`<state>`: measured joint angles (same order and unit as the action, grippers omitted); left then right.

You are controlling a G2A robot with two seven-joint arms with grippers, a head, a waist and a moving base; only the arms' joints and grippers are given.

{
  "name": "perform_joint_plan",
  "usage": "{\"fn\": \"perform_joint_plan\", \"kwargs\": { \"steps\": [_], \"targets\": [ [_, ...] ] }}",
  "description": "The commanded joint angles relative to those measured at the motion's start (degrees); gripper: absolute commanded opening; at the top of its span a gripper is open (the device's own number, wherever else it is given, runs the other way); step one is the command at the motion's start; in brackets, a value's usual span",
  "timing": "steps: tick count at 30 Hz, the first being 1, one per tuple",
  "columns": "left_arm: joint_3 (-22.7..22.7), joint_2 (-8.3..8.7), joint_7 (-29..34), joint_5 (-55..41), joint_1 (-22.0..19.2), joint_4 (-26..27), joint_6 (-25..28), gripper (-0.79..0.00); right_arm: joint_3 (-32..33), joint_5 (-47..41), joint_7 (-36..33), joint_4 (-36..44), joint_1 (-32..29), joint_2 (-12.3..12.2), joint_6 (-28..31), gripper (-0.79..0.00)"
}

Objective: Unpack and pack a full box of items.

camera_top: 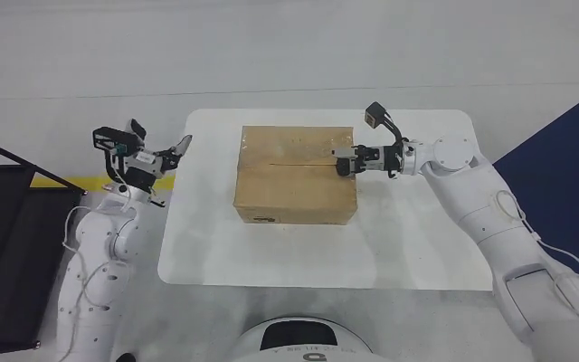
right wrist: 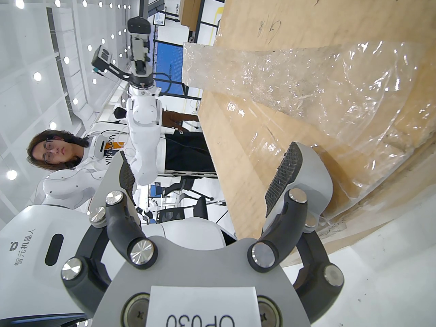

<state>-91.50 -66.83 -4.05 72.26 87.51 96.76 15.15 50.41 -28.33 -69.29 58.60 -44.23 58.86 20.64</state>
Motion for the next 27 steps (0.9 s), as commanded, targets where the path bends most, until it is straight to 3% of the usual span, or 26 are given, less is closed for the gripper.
{"fn": "perform_joint_plan", "kwargs": {
  "steps": [1,12,22,27],
  "targets": [
    [1.94,-0.12,-1.56,1.01,-0.9,-2.79,1.36,0.0,0.0,0.0,0.0,0.0,0.0,0.0,0.0,0.0],
    [11.16,-0.54,-4.42,9.63,-4.27,-10.31,7.18,0.0,0.0,0.0,0.0,0.0,0.0,0.0,0.0,0.0],
    [8.14,-0.31,-7.43,4.88,-4.52,-10.2,7.23,0.0,0.0,0.0,0.0,0.0,0.0,0.0,0.0,0.0],
    [8.65,-0.71,-2.12,2.81,-7.44,-11.6,2.59,0.0,0.0,0.0,0.0,0.0,0.0,0.0,0.0,0.0]
  ]
}}
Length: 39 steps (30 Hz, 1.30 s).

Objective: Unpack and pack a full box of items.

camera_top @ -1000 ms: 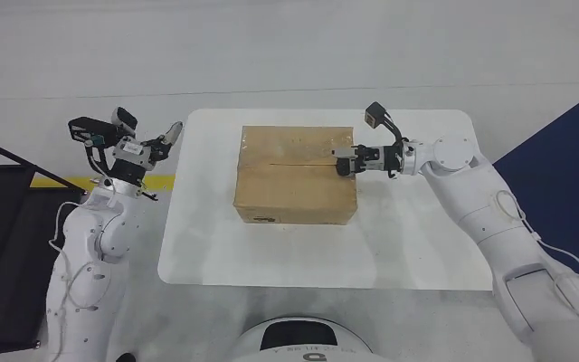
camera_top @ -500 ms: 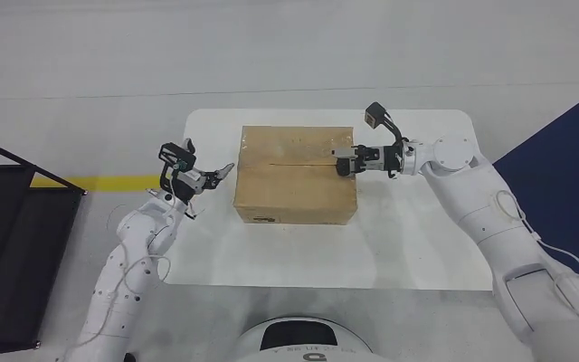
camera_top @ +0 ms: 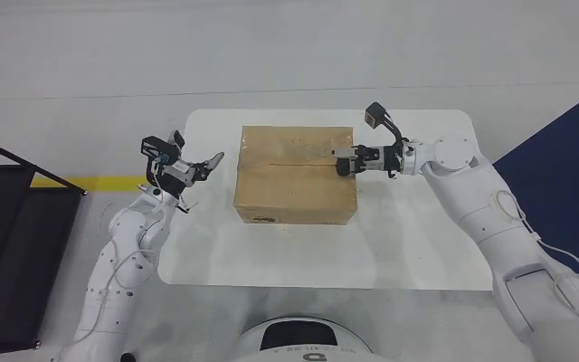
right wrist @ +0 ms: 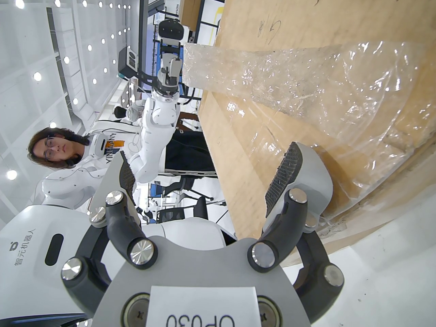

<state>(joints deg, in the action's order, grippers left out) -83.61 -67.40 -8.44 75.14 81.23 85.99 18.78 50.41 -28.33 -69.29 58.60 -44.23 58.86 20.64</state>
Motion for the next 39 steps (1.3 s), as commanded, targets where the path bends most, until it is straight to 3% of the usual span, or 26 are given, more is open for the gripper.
{"fn": "perform_joint_plan", "kwargs": {
  "steps": [1,5,17,39],
  "targets": [
    [1.32,-0.28,4.07,-0.73,-2.13,-1.62,-1.39,0.0,0.0,0.0,0.0,0.0,0.0,0.0,0.0,0.0],
    [2.53,-0.78,6.38,-3.3,-6.12,-6.14,-3.12,0.0,0.0,0.0,0.0,0.0,0.0,0.0,0.0,0.0],
    [7.87,-1.48,7.22,-0.12,-10.53,-9.39,-0.76,0.0,0.0,0.0,0.0,0.0,0.0,0.0,0.0,0.0],
    [13.33,-2.28,7.4,4.42,-14.43,-12.33,0.49,0.0,0.0,0.0,0.0,0.0,0.0,0.0,0.0,0.0]
  ]
}}
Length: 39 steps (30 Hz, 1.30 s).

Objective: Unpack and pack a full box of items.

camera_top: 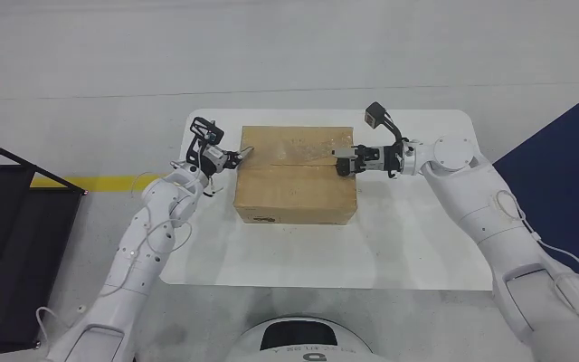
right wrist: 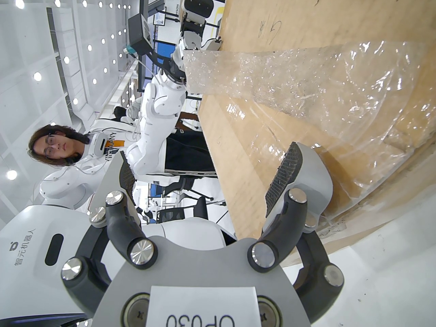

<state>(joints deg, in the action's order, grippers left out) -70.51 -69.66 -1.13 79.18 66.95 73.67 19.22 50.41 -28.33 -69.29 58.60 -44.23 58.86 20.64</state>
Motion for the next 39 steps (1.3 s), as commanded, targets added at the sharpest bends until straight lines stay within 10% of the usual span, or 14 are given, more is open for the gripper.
{"fn": "perform_joint_plan", "kwargs": {
  "steps": [1,19,39],
  "targets": [
    [0.45,-0.04,0.2,0.87,-0.36,0.0,0.04,0.0,0.0,0.0,0.0,0.0,0.0,0.0,0.0,0.0],
    [3.56,-0.7,0.06,4.01,-2.03,-0.46,-1.46,0.0,17.52,3.29,8.56,14.44,-17.08,-5.82,2.21,0.0],
    [3.82,-1.01,-1.19,4.22,-1.56,-0.92,-2.85,0.0,19.71,9.94,18.36,24.45,-22.14,-6.04,0.49,0.0]
  ]
}}
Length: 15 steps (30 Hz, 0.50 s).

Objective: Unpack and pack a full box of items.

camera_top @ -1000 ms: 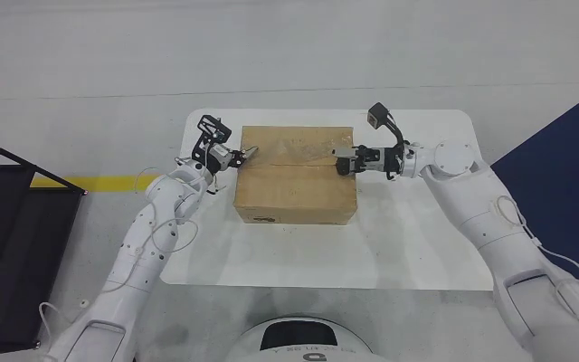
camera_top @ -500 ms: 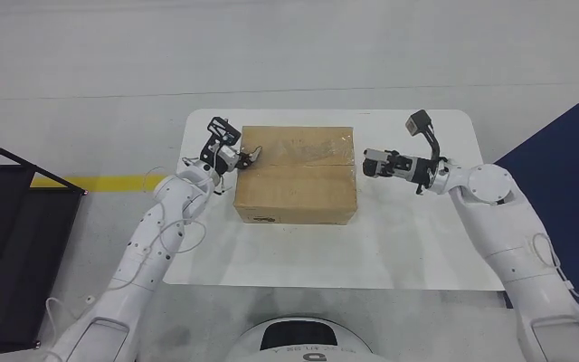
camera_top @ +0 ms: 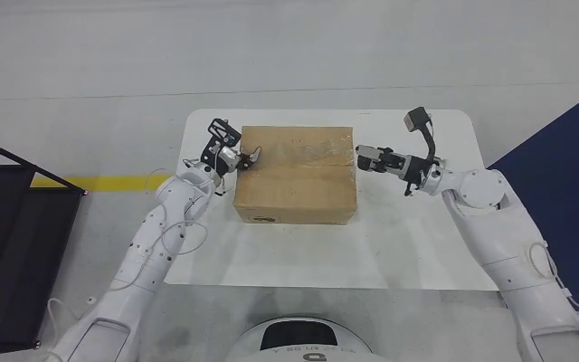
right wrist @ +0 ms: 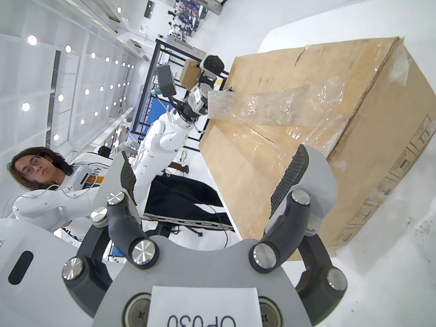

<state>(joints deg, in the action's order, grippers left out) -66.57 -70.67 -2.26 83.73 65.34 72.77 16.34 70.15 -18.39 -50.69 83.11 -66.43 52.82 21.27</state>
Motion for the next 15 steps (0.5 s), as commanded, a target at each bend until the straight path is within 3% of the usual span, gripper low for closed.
{"fn": "perform_joint_plan", "kwargs": {
  "steps": [1,7,9,12,15],
  "targets": [
    [-0.27,0.0,-0.06,-0.59,0.08,-0.05,0.08,0.0,-0.03,0.0,-0.24,-0.06,0.06,0.0,-0.14,0.0],
    [-0.78,-0.01,-0.57,-1.55,0.45,0.14,-0.25,0.0,-0.09,1.5,0.43,0.55,0.05,-0.01,-0.3,0.0],
    [-0.78,-0.01,-0.57,-1.55,0.45,0.14,-0.25,0.0,-0.47,8.92,4.82,5.53,-1.13,-0.03,0.07,0.0],
    [-0.78,-0.01,-0.57,-1.55,0.45,0.14,-0.25,0.0,-1.25,25.36,16.91,14.81,-4.41,0.04,-8.75,0.0],
    [-0.78,-0.01,-0.57,-1.55,0.45,0.14,-0.25,0.0,-3.7,40.23,27.59,22.92,-7.89,0.47,-22.29,0.0]
  ]
}}
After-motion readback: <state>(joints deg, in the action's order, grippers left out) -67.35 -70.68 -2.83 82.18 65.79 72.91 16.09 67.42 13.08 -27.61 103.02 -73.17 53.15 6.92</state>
